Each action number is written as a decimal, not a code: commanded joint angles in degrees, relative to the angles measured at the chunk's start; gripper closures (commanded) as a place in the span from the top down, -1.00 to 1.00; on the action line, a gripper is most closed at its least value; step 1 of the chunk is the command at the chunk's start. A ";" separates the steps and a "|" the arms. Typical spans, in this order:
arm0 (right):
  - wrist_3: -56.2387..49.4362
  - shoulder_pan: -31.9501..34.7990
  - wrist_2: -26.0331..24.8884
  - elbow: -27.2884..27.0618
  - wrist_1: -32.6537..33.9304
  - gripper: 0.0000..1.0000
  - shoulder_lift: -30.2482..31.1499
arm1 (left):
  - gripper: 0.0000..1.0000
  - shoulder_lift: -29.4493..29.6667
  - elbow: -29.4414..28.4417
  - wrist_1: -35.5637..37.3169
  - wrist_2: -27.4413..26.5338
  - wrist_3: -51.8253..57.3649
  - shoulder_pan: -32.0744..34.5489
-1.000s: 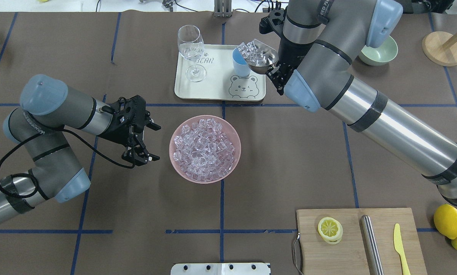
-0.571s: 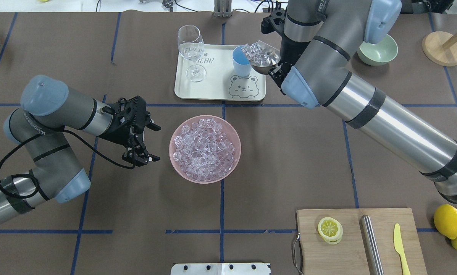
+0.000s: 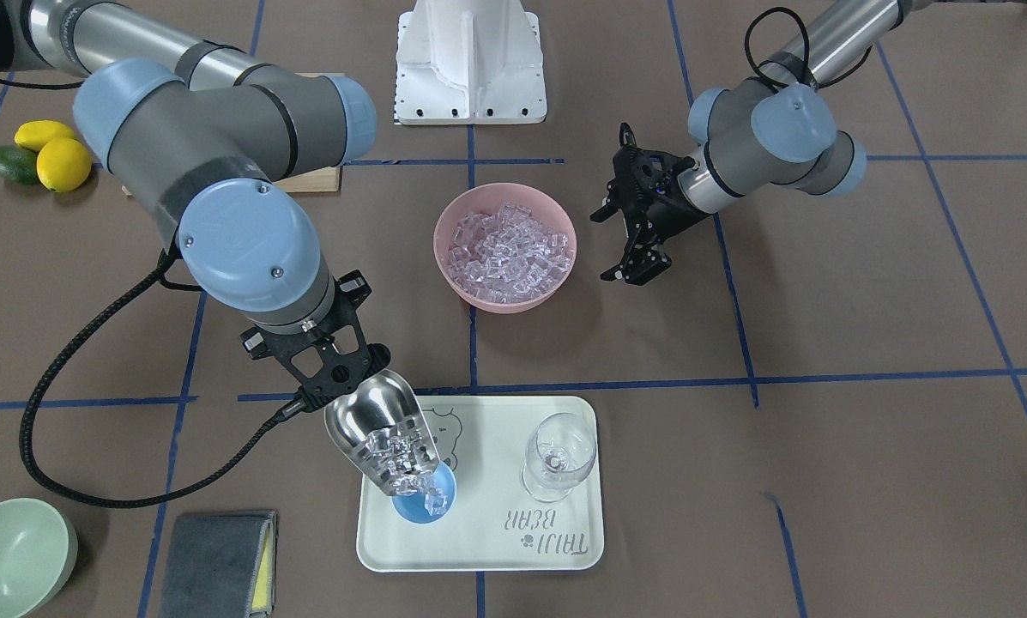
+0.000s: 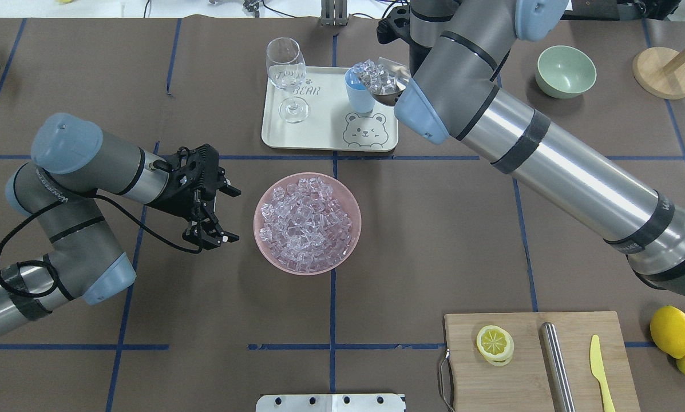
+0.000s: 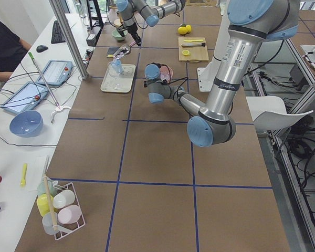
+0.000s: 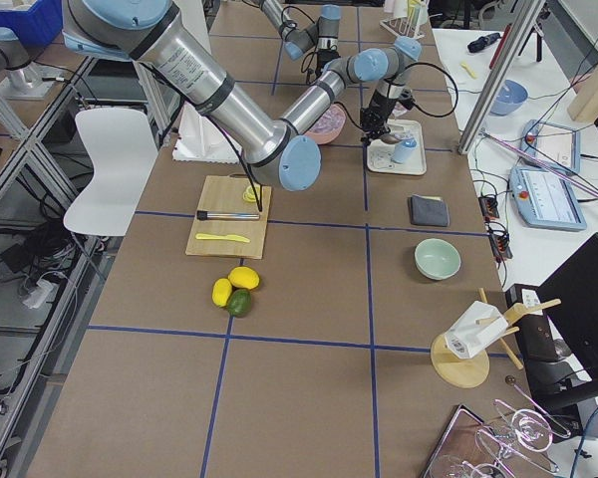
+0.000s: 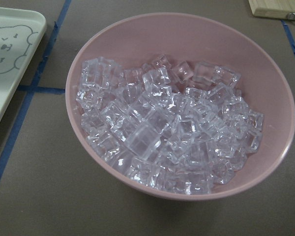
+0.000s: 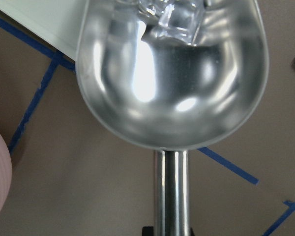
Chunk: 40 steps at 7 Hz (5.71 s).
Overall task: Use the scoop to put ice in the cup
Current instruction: 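Tilt the scoop over the blue cup with the right gripper to pour ice, then carry the empty scoop back with right gripper while left arm withdraws, then lower the scoop onto the table and open the right gripper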
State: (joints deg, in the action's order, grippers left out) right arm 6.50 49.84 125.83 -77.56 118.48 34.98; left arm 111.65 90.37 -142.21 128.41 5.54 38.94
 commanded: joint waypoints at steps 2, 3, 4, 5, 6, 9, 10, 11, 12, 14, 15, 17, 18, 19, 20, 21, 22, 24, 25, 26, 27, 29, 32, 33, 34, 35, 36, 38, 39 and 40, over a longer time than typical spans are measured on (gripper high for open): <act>-5.88 -0.01 -2.60 3.29 5.44 -1.00 -3.78 | 1.00 0.06 0.16 0.00 0.00 0.00 -0.01; -7.37 -0.01 -3.48 3.29 6.49 -1.00 -3.78 | 1.00 -0.03 0.16 0.00 0.00 0.00 -0.01; -9.82 -0.01 -5.40 3.38 9.19 -1.00 -5.00 | 1.00 0.06 0.16 0.00 0.00 0.00 0.08; -12.02 -0.01 -7.33 3.72 12.09 -1.00 -6.14 | 1.00 -0.03 0.16 0.00 0.00 0.00 -0.01; -13.34 -0.01 -8.40 5.03 13.16 -1.00 -7.20 | 1.00 -0.03 0.25 0.00 0.00 0.00 0.08; -17.91 -0.01 -12.17 9.62 15.88 -1.00 -10.89 | 1.00 -0.03 0.16 -0.26 0.00 -0.09 -0.01; -17.84 0.08 -11.40 9.18 15.90 -1.00 -10.81 | 1.00 -0.03 0.16 -0.09 -0.09 -0.09 -0.01; -16.45 0.17 -9.48 7.78 15.90 -1.00 -10.12 | 1.00 -0.29 0.16 0.08 -0.17 -0.09 0.08; -10.17 0.52 -7.63 2.55 15.29 -1.00 -6.37 | 1.00 -0.55 0.07 0.17 -0.26 -0.09 0.25; -0.74 2.70 -0.80 -8.62 8.73 -1.00 4.16 | 1.00 -2.57 0.25 2.26 -0.18 -0.09 3.75; 5.48 3.24 -0.50 -13.89 5.47 -1.00 8.57 | 1.00 -2.66 0.33 5.07 -0.26 0.09 5.95; 18.04 3.68 -0.93 -26.35 -0.14 -1.00 21.72 | 1.00 -6.59 0.78 7.12 -0.79 0.52 11.47; 21.94 3.95 -1.63 -30.94 -4.88 -1.00 28.41 | 1.00 -9.23 0.78 7.12 -0.79 0.70 14.46; 22.84 3.86 -4.34 -35.08 -5.63 -1.00 33.78 | 1.00 -13.17 0.69 7.12 -0.44 4.01 17.10; 22.94 3.95 -4.45 -36.42 -5.63 -1.00 36.97 | 1.00 -15.39 0.69 7.20 -0.27 5.09 19.31; 22.94 3.95 -4.45 -38.61 -7.72 -1.00 40.92 | 1.00 -16.89 0.69 7.38 -0.26 4.58 21.07; 23.38 3.95 -4.45 -39.16 -15.40 -1.00 46.70 | 1.00 -16.82 0.77 13.56 -0.18 3.35 24.74; 29.24 3.77 -4.36 -39.08 -27.81 -1.00 55.50 | 1.00 -15.41 3.58 28.52 -0.61 3.17 28.45; 33.88 2.64 -4.45 -38.47 -33.26 -1.00 57.55 | 1.00 -16.10 3.33 28.74 -0.61 3.16 28.99; 38.19 0.98 -4.45 -38.11 -36.45 -1.00 59.66 | 1.00 -16.20 2.63 29.09 -0.18 3.77 30.56; 42.50 -1.39 -6.54 -37.67 -41.35 -1.00 61.07 | 1.00 -16.20 1.84 30.74 0.09 3.78 31.71; 49.22 -8.08 -13.76 -36.88 -43.77 -1.00 61.26 | 1.00 -14.37 2.35 41.96 0.00 3.78 35.39; 49.05 -8.79 -9.13 -34.51 -48.17 -1.00 63.28 | 1.00 -14.35 2.97 42.36 0.00 3.78 35.41; 48.96 -9.41 -8.94 -33.46 -48.17 -1.00 63.19 | 1.00 -14.35 3.06 42.36 0.00 3.78 35.41; 48.78 -9.59 -8.24 -33.02 -48.17 -1.00 63.19 | 1.00 -14.35 3.06 42.45 0.09 3.78 35.41; 49.04 -10.28 -7.80 -32.58 -48.17 -1.00 63.02 | 1.00 -14.27 3.06 42.45 0.09 3.78 35.50; 48.70 -10.46 -7.62 -32.05 -48.17 -1.00 62.67 | 1.00 -14.27 3.06 42.45 0.09 3.78 35.41; 49.39 -10.47 -7.53 -32.13 -48.17 -1.00 62.75 | 1.00 -14.27 3.15 42.45 0.09 3.78 35.50; 50.27 -10.38 -7.62 -32.22 -48.17 -0.83 62.75 | 1.00 -14.27 3.58 42.62 0.09 3.69 35.50; 52.62 -10.47 -7.70 -32.31 -48.26 -0.12 62.67 | 1.00 -14.27 4.11 43.41 0.09 3.69 35.50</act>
State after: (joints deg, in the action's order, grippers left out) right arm 56.99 39.42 118.22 -109.77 70.29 97.71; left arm 97.38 93.93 -99.45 128.50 9.26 74.44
